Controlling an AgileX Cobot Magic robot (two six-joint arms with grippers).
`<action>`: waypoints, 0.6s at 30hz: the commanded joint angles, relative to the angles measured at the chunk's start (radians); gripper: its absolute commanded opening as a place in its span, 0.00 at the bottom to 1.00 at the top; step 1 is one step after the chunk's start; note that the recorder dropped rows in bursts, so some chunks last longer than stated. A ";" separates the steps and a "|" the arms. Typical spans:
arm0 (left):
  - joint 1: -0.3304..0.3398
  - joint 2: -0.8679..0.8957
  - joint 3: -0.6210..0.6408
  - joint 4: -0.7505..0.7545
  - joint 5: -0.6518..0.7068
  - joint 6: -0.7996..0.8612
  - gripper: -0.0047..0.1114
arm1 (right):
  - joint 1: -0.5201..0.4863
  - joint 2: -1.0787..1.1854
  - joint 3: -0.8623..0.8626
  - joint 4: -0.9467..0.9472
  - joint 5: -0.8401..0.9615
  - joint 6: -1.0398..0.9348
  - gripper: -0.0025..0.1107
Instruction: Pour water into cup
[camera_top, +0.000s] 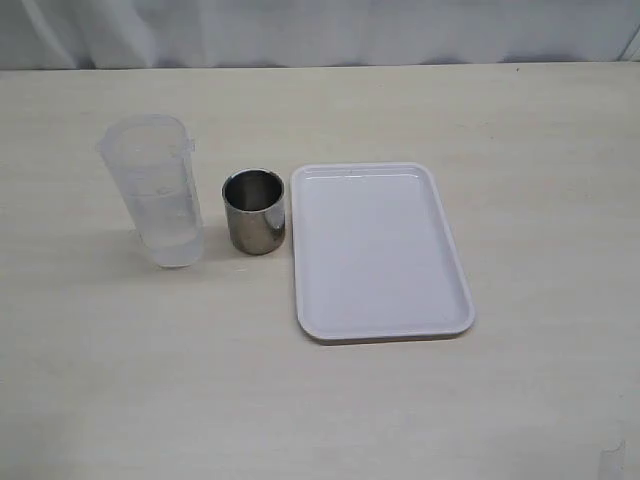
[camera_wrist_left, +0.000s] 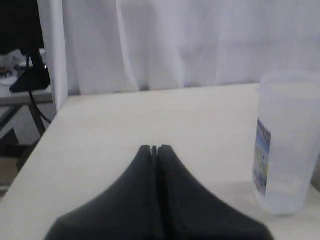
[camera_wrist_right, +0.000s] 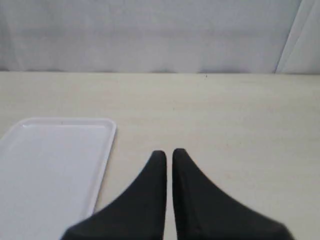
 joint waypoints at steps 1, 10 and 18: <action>-0.007 -0.002 0.004 0.003 -0.210 -0.006 0.04 | -0.004 -0.005 0.003 -0.005 -0.165 0.000 0.06; -0.007 -0.002 0.004 0.003 -0.602 -0.008 0.04 | -0.004 -0.005 0.003 -0.005 -0.504 0.000 0.06; -0.007 -0.002 0.004 0.003 -0.806 -0.142 0.04 | -0.004 -0.005 0.003 -0.008 -0.822 0.178 0.06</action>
